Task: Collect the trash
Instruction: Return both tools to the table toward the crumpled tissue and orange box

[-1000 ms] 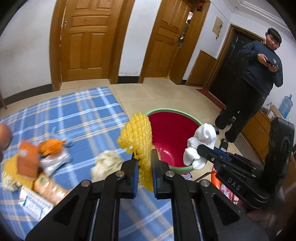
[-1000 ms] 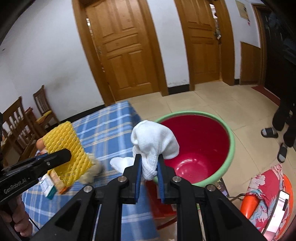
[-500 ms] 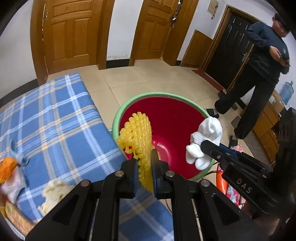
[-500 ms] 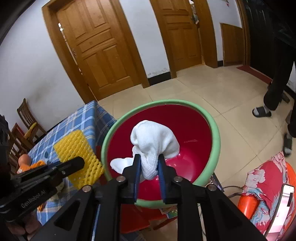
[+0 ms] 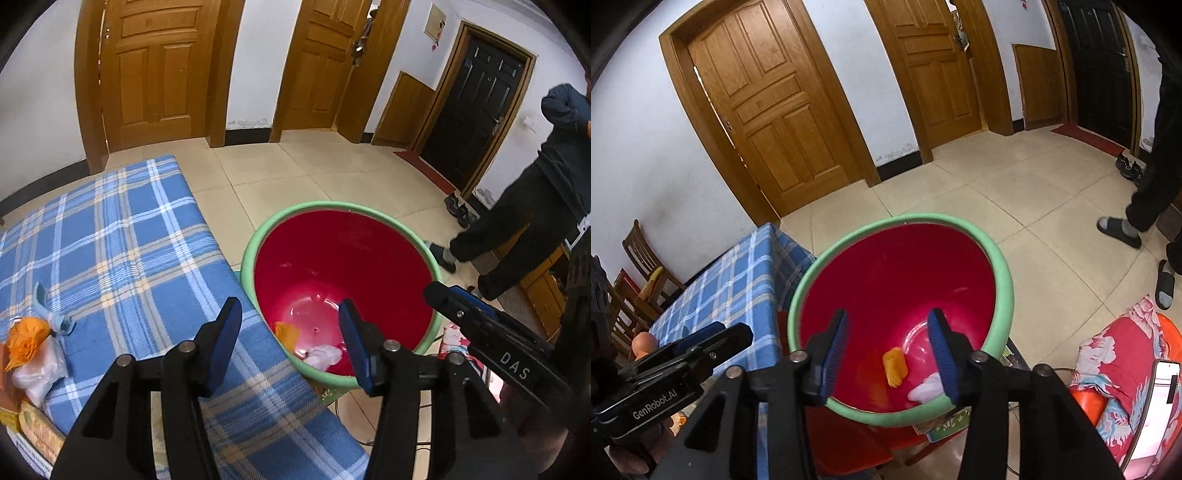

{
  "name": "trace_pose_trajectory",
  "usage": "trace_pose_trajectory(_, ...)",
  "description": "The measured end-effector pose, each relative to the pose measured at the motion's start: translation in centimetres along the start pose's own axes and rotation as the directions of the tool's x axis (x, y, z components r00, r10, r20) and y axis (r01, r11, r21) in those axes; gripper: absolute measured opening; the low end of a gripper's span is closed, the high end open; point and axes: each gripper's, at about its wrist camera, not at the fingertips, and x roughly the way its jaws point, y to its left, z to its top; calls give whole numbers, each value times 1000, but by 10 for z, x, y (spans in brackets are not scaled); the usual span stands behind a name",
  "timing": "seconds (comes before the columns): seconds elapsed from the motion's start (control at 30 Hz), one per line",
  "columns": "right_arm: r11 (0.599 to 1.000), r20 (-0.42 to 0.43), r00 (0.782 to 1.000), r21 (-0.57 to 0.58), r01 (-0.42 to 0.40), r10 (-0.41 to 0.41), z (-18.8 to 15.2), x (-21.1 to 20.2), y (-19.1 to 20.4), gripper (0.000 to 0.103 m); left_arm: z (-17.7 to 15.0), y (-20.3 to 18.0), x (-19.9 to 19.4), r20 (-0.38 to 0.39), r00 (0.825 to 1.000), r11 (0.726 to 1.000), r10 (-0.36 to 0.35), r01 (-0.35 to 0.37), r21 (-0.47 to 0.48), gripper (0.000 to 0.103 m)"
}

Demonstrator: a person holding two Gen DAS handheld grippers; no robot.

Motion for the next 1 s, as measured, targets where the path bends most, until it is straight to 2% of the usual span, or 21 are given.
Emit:
trace_pose_trajectory(0.17, 1000, 28, 1000, -13, -8, 9, 1, -15, 7, 62, -1, 4, -17, 15, 1000, 1000, 3, -3, -17, 55)
trace_pose_trajectory(0.33, 1000, 40, 999, -17, -26, 26, -2, -31, 16, 68, -8, 8, -40, 38, 999, 1000, 11, -10, -23, 55)
trace_pose_trajectory(1.0, 987, 5, 990, -87, -138, 139, -40, -66, 77, 75, -53, 69, -119, 81, 989, 986, 127, -116, -122, 63)
